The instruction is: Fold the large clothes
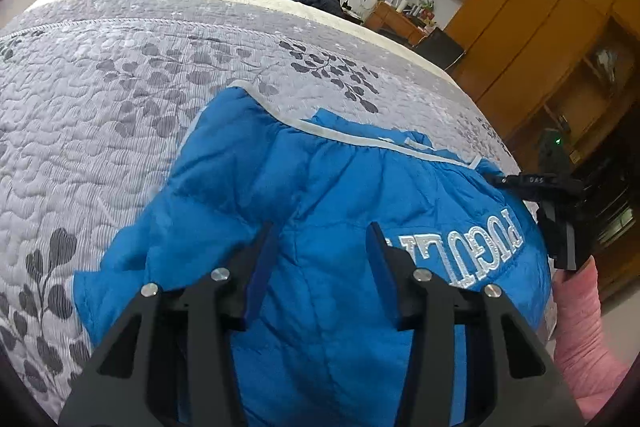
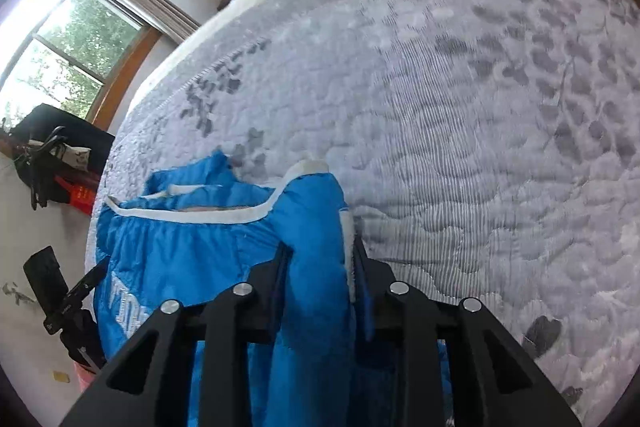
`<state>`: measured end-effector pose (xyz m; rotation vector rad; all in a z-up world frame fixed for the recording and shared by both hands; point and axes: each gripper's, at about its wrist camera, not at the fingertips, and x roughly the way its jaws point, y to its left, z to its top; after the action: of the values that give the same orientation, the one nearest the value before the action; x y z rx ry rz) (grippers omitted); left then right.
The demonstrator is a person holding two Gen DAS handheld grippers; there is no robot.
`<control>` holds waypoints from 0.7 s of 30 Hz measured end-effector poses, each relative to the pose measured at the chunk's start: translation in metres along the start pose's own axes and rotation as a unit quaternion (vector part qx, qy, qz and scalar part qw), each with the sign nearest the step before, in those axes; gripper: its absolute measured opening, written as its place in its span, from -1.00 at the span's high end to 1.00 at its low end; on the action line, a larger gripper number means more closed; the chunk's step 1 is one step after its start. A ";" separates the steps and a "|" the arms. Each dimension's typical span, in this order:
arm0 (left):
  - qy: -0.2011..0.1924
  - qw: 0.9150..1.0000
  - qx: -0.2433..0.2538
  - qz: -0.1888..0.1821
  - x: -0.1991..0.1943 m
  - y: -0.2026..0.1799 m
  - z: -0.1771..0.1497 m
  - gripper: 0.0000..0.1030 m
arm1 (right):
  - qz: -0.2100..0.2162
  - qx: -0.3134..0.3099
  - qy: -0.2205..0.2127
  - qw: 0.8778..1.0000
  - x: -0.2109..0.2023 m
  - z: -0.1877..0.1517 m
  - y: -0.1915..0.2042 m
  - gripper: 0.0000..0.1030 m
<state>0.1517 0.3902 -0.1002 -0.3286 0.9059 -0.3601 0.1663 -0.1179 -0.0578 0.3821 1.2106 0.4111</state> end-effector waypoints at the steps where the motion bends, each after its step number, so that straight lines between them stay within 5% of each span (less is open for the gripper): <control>1: 0.000 1.000 0.003 0.003 0.001 -0.001 -0.001 0.11 | 0.007 0.006 0.002 1.000 0.004 0.000 -0.004 0.42; 6: 0.000 0.999 0.024 0.027 0.007 -0.008 -0.004 0.11 | 0.014 0.010 -0.004 1.000 0.006 0.000 -0.007 0.37; 8: 0.000 0.999 0.021 0.038 0.002 -0.011 -0.003 0.10 | 0.000 0.005 -0.014 1.000 -0.001 -0.002 -0.004 0.10; 16: -0.024 0.995 0.037 0.094 -0.039 -0.047 -0.015 -0.59 | -0.022 -0.012 -0.044 0.999 -0.062 -0.041 0.001 -0.35; 21: -0.016 0.994 0.035 0.105 -0.056 -0.067 -0.032 -0.70 | -0.016 -0.015 -0.038 0.999 -0.087 -0.076 0.000 -0.53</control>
<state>0.0831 0.3512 -0.0510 -0.1715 0.8844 -0.1924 0.0682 -0.1564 -0.0109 0.3482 1.1332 0.3835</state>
